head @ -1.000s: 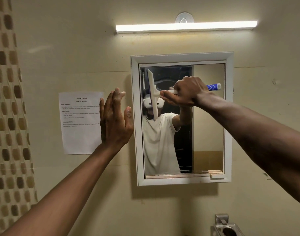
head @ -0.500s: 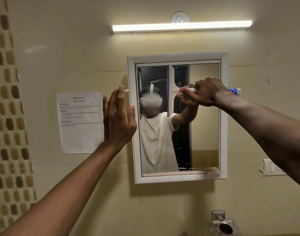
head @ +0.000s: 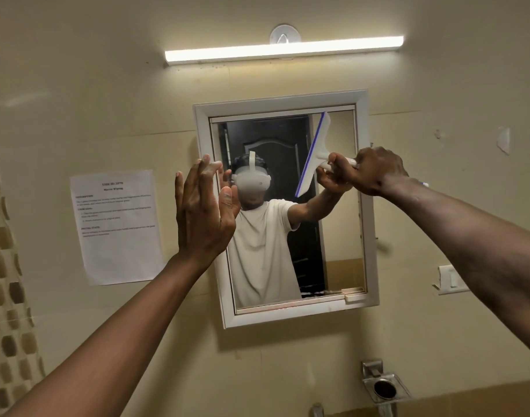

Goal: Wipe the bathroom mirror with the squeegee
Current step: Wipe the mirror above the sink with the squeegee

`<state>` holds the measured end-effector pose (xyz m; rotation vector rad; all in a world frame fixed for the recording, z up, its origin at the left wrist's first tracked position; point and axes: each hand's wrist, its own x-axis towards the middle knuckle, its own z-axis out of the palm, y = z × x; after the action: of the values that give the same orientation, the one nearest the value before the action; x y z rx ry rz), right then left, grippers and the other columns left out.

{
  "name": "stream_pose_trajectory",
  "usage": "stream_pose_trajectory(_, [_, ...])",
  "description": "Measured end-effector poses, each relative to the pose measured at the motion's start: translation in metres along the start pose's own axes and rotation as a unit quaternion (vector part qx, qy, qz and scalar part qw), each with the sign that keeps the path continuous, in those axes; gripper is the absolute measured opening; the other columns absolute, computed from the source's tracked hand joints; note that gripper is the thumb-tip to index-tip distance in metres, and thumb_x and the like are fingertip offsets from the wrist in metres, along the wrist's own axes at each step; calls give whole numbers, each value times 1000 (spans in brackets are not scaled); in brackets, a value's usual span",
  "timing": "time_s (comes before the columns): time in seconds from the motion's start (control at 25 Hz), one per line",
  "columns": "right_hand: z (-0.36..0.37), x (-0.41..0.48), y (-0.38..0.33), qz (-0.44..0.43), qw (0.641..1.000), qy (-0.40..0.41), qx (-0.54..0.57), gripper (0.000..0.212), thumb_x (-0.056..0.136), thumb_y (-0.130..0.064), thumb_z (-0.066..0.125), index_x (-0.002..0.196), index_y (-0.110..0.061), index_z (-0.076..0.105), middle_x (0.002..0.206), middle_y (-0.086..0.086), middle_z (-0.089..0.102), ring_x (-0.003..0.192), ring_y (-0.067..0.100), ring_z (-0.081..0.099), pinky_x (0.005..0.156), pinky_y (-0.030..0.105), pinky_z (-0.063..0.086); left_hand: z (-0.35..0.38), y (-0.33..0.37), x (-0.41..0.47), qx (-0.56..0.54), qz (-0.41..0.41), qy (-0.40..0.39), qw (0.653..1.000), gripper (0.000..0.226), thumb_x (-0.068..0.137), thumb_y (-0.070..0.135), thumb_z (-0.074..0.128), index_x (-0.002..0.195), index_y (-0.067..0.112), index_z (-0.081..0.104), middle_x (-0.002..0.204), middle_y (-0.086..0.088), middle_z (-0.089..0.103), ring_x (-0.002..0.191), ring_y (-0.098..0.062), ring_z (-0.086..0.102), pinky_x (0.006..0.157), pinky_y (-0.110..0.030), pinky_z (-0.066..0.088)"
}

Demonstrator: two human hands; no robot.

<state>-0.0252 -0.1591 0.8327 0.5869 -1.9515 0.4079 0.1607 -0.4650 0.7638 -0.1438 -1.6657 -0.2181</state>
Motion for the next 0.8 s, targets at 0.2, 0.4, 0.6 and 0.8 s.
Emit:
stream_pose_trajectory(0.2, [3, -12, -5, 79, 996, 5, 38, 74, 93, -79, 33, 57, -18, 52, 56, 4, 55, 52, 22, 58, 57, 30, 48, 19, 14, -5, -11, 4, -1, 1000, 44, 102, 17, 59, 144, 12, 49, 158, -11, 47, 152, -25, 39, 132, -46, 12])
stream_pose_trajectory(0.4, [27, -31, -25, 162, 978, 38, 128, 80, 95, -77, 31, 64, -10, 61, 59, 5, 58, 53, 22, 60, 54, 30, 47, 28, 20, -10, -19, 10, -10, 1000, 44, 101, 13, 60, 144, 13, 48, 158, -11, 47, 153, -26, 38, 131, -51, 15])
stream_pose_trajectory(0.6, [53, -50, -58, 288, 934, 63, 200, 82, 91, -82, 22, 71, -13, 60, 68, 2, 62, 63, 23, 64, 57, 28, 46, 24, 19, -14, -14, 2, -11, 1000, 43, 102, 13, 60, 143, 12, 49, 157, -12, 48, 152, -26, 38, 131, -51, 15])
stream_pose_trajectory(0.8, [70, -75, -96, 388, 885, 59, 248, 78, 85, -87, 15, 73, -20, 54, 77, 1, 61, 67, 21, 58, 59, 29, 41, 20, 23, -17, -16, -13, -14, 1000, 41, 104, 17, 54, 144, 9, 49, 158, -14, 47, 152, -28, 38, 131, -51, 14])
